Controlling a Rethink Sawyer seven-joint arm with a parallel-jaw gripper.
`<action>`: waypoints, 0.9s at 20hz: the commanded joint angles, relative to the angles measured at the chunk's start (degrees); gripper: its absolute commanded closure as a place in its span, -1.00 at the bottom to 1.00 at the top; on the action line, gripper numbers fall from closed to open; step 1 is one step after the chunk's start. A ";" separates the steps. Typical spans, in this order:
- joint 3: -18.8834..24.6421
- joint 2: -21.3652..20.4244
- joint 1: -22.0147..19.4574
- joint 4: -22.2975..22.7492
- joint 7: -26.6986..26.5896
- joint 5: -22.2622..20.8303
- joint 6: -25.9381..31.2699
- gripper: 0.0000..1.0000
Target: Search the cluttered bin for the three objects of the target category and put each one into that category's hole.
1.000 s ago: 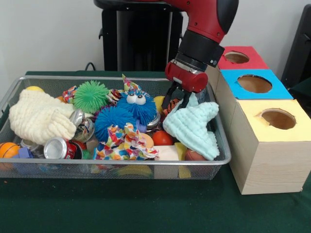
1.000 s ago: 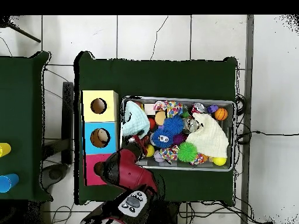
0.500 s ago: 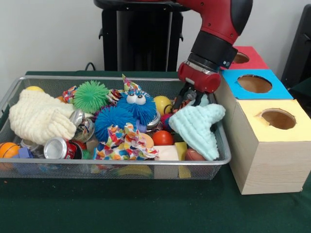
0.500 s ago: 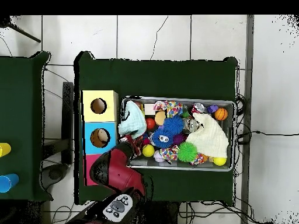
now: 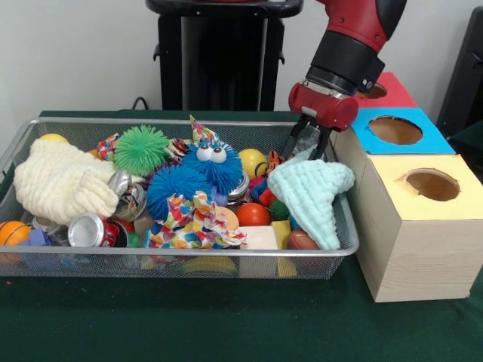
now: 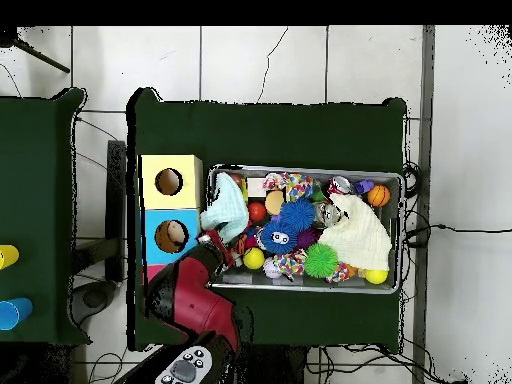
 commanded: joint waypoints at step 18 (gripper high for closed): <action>3.11 5.18 3.75 1.71 11.99 10.33 1.38 -1.00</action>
